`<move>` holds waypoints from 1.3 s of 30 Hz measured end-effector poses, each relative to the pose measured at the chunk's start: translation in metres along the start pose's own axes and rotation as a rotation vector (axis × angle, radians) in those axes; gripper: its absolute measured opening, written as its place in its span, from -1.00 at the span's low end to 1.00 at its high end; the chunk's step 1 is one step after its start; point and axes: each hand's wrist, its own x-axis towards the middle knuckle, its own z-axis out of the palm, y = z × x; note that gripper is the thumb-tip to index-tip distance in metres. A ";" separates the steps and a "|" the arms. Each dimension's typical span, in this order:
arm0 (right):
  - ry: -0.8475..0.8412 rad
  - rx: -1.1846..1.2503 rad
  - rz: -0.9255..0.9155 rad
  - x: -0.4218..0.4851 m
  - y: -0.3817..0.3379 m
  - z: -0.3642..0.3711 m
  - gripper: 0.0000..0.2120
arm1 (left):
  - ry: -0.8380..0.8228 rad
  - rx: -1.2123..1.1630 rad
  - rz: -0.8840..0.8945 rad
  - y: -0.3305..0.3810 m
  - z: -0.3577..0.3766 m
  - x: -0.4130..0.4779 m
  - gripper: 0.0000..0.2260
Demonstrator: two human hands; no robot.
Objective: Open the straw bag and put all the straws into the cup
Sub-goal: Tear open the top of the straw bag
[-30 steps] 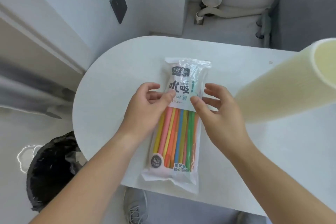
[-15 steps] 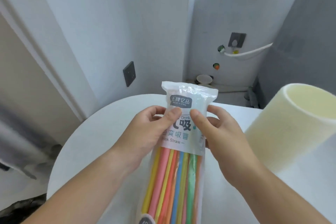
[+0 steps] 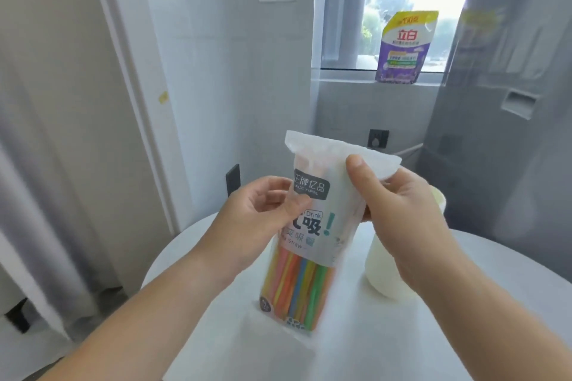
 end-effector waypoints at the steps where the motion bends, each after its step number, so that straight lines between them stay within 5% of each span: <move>1: 0.017 -0.025 -0.015 -0.009 -0.007 -0.002 -0.79 | 0.046 0.068 0.019 0.005 0.002 -0.007 -0.62; 7: 0.070 -0.100 -0.115 -0.058 -0.019 -0.012 -0.90 | 0.262 0.263 -0.021 0.026 0.021 -0.051 -0.54; 12: -0.023 -0.106 -0.065 -0.104 -0.011 -0.015 -0.93 | 0.173 0.000 -0.040 0.034 0.037 -0.093 -0.70; 20: -0.156 -0.019 -0.065 -0.141 -0.007 -0.015 -0.66 | 0.013 -0.182 0.015 0.029 0.037 -0.132 -0.77; 29: -0.222 0.045 -0.053 -0.147 0.006 -0.019 -0.86 | 0.006 -0.182 -0.032 0.024 0.030 -0.140 -0.76; 39: -0.216 0.090 0.034 -0.142 0.007 -0.015 -0.81 | 0.023 -0.197 -0.019 0.017 0.029 -0.136 -0.77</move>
